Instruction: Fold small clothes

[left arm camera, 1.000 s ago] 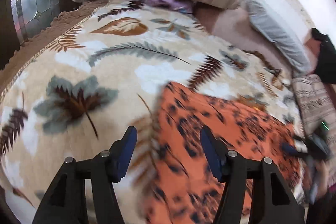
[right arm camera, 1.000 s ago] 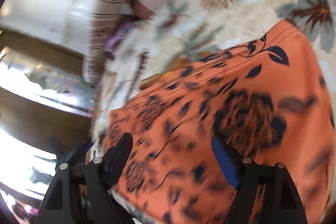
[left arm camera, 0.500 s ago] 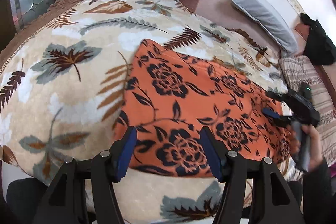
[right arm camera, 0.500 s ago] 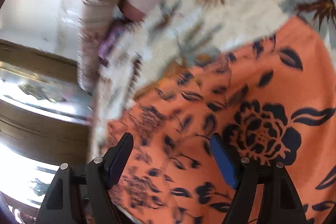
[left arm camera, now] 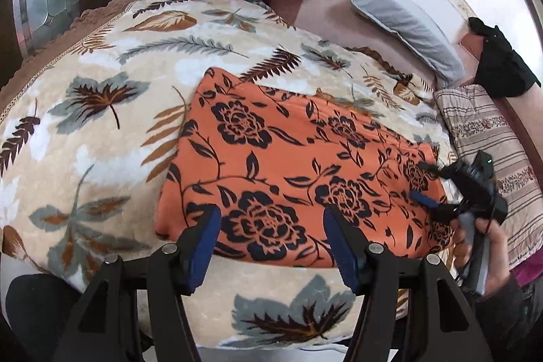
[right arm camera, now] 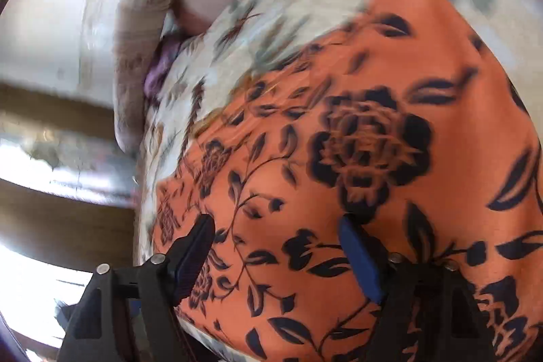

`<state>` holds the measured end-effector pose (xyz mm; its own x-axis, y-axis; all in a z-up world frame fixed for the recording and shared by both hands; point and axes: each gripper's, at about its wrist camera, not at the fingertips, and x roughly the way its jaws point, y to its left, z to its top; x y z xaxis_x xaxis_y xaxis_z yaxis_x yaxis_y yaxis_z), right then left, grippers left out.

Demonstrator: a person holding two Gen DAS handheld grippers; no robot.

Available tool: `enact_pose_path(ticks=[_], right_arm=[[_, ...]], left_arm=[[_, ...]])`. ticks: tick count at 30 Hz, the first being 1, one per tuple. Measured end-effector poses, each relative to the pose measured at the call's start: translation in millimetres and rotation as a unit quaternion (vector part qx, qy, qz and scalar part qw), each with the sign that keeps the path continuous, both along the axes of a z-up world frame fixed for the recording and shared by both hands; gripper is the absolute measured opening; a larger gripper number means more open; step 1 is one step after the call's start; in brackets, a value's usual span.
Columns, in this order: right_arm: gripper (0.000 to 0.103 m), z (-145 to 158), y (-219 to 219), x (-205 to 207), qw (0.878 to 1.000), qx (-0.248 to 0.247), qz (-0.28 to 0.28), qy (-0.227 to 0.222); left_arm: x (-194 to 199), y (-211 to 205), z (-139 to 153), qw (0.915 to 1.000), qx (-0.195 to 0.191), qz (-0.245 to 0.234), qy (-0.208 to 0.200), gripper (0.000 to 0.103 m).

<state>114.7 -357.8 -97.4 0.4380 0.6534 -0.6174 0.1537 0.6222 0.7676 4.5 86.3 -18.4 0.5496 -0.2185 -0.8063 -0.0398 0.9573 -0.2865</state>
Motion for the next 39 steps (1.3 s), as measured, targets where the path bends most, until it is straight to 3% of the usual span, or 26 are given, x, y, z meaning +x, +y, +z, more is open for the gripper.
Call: enact_pose_path(ticks=[5,8,10,15,17,18,19,24,26,28,29,30,33,36,39], right_arm=[[0.08,34.5,5.4,-12.2,0.998,-0.014,0.028,-0.048],[0.081,13.5,11.0,-1.6,0.997,-0.058,0.042,-0.009],[0.08,3.6,2.9,3.8,0.999,-0.038,0.007,0.014],[0.081,34.3,8.6,-19.5,0.999,-0.03,0.012,-0.044],[0.081,20.2,5.5,-16.9,0.998,-0.053,0.017,-0.018],[0.08,4.3,-3.1,-14.2,0.999,-0.043,0.005,0.012],[0.079,2.4,-12.5,-17.3,1.0,-0.018,-0.012,0.012],[0.08,47.2,-18.4,-42.8,0.998,-0.01,-0.023,-0.052],[0.082,46.7,-14.2,-49.2,0.998,-0.012,-0.02,-0.062],[0.086,23.2,-16.4,-43.2,0.998,-0.042,-0.022,-0.028],[0.085,7.9,-20.9,-40.3,0.999,-0.037,-0.026,-0.005],[0.085,6.8,-25.4,-41.8,0.999,-0.016,-0.04,-0.008],[0.085,31.2,-30.7,-45.9,0.997,-0.016,-0.071,-0.027],[0.086,46.4,-16.8,-43.4,0.997,-0.039,-0.036,-0.059],[0.085,15.1,-15.5,-32.7,0.997,-0.075,-0.021,0.004]], left_arm=[[-4.9,1.8,8.2,0.9999,0.001,0.007,-0.007,0.063],[-8.7,2.1,7.7,0.9999,-0.006,0.01,-0.003,0.063],[-12.7,-0.2,8.1,1.0,-0.004,0.002,-0.003,0.063],[-14.2,3.8,4.5,0.9999,-0.008,0.011,0.0,0.064],[-13.6,1.9,3.9,0.9999,-0.003,0.012,0.004,0.064],[-14.4,0.2,5.4,1.0,0.001,0.01,0.001,0.064],[-15.9,-0.6,6.7,0.9999,0.005,0.009,-0.002,0.064],[-18.7,1.8,9.2,0.9998,0.003,0.019,-0.004,0.064],[-19.7,-2.6,8.0,0.9999,0.003,0.016,-0.002,0.064],[-20.6,-8.9,7.0,1.0,0.004,0.006,0.0,0.064],[-21.5,-11.8,6.9,1.0,0.005,0.001,0.0,0.064],[-23.2,-15.1,7.3,0.9999,0.009,-0.005,0.0,0.064],[-26.2,-17.8,9.6,0.9998,0.017,-0.011,-0.007,0.064],[-25.7,-12.7,8.4,0.9999,0.008,-0.005,-0.007,0.064],[-25.3,-9.4,5.6,1.0,0.0,0.0,-0.004,0.064]])
